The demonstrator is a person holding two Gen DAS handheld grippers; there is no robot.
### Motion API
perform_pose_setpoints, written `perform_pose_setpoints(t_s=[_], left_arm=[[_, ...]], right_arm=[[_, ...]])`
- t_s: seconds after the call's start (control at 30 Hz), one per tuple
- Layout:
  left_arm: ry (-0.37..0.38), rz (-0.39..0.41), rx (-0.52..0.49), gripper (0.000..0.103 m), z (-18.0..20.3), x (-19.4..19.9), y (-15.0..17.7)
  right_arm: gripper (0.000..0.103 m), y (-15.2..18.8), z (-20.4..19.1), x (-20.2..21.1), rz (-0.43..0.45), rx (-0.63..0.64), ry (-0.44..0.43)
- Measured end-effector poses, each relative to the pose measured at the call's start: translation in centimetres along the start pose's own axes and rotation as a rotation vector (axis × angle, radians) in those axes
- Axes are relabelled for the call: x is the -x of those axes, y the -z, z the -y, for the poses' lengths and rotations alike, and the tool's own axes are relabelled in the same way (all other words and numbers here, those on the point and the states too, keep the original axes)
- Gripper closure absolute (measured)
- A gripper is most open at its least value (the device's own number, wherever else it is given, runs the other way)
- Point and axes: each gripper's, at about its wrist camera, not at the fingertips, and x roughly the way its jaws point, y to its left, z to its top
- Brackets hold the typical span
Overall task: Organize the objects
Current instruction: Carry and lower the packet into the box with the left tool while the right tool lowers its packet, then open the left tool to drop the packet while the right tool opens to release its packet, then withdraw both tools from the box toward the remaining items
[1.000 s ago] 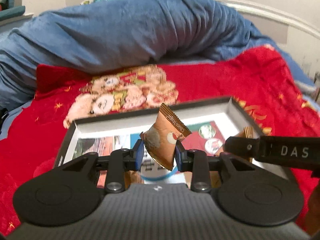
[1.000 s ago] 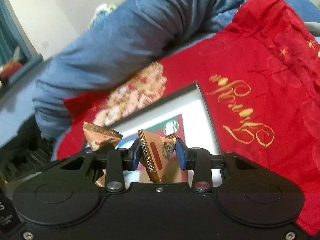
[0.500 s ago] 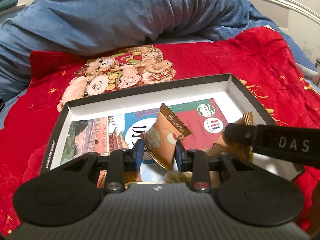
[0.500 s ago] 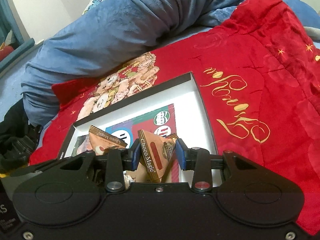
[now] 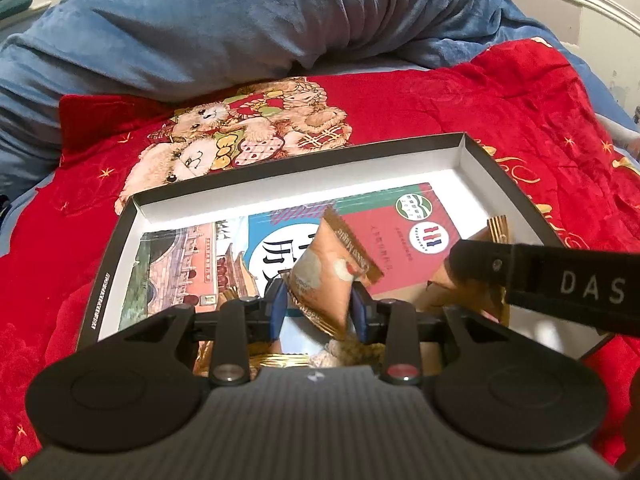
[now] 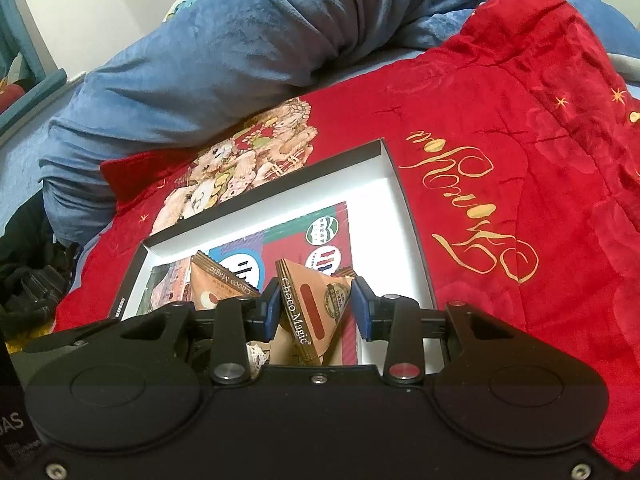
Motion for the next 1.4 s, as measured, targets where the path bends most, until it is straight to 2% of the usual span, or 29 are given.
perform_pose_setpoints(t_s=[0.1, 0.17, 0.33, 0.4, 0.47, 0.57, 0.77, 0.87, 1.0, 1.07, 1.23, 1.4], left_arm=[[-0.002, 0.003, -0.004, 0.047, 0.0, 0.2, -0.1], [-0.012, 0.008, -0.009, 0.045, 0.0, 0.4, -0.2], [-0.029, 0.028, 0.008, 0.026, -0.7, 1.3, -0.5], [-0.028, 0.038, 0.021, 0.023, -1.2, 2.0, -0.7], [-0.02, 0.042, 0.04, 0.022, -1.8, 2.8, -0.9], [-0.02, 0.059, 0.061, 0.02, -2.6, 4.5, -1.3], [-0.02, 0.094, 0.051, 0.015, -3.5, 8.8, -1.7], [-0.019, 0.091, 0.049, 0.015, -3.8, 10.9, -1.7], [0.004, 0.091, 0.056, 0.014, -4.2, 13.6, -1.4], [0.012, 0.087, 0.041, 0.013, -4.3, 14.6, -1.1], [0.092, 0.057, -0.021, 0.01, -4.0, 15.9, 1.2], [0.146, 0.011, -0.041, 0.01, -3.6, 14.7, 4.4]], right_arm=[[0.067, 0.0, -0.1, 0.0, -0.008, 0.002, -0.004], [0.067, 0.0, -0.2, 0.1, -0.012, 0.002, -0.024], [0.064, 0.1, -0.6, 0.3, -0.02, -0.014, -0.048], [0.063, 0.0, -0.8, 0.8, -0.01, -0.016, -0.049], [0.059, -0.2, -1.0, 1.6, 0.011, -0.012, -0.05], [0.058, -0.5, -1.3, 3.3, 0.041, -0.014, -0.057], [0.055, 0.0, -2.2, 9.1, 0.121, -0.007, -0.055], [0.055, 0.9, -2.8, 12.0, 0.139, 0.022, -0.026], [0.054, 2.0, -3.5, 16.0, 0.177, 0.083, 0.064], [0.053, 2.7, -3.2, 17.7, 0.191, 0.064, 0.111], [0.052, 5.1, -0.5, 19.4, 0.119, -0.067, 0.129], [0.054, 7.5, 1.7, 17.6, -0.011, -0.228, 0.132]])
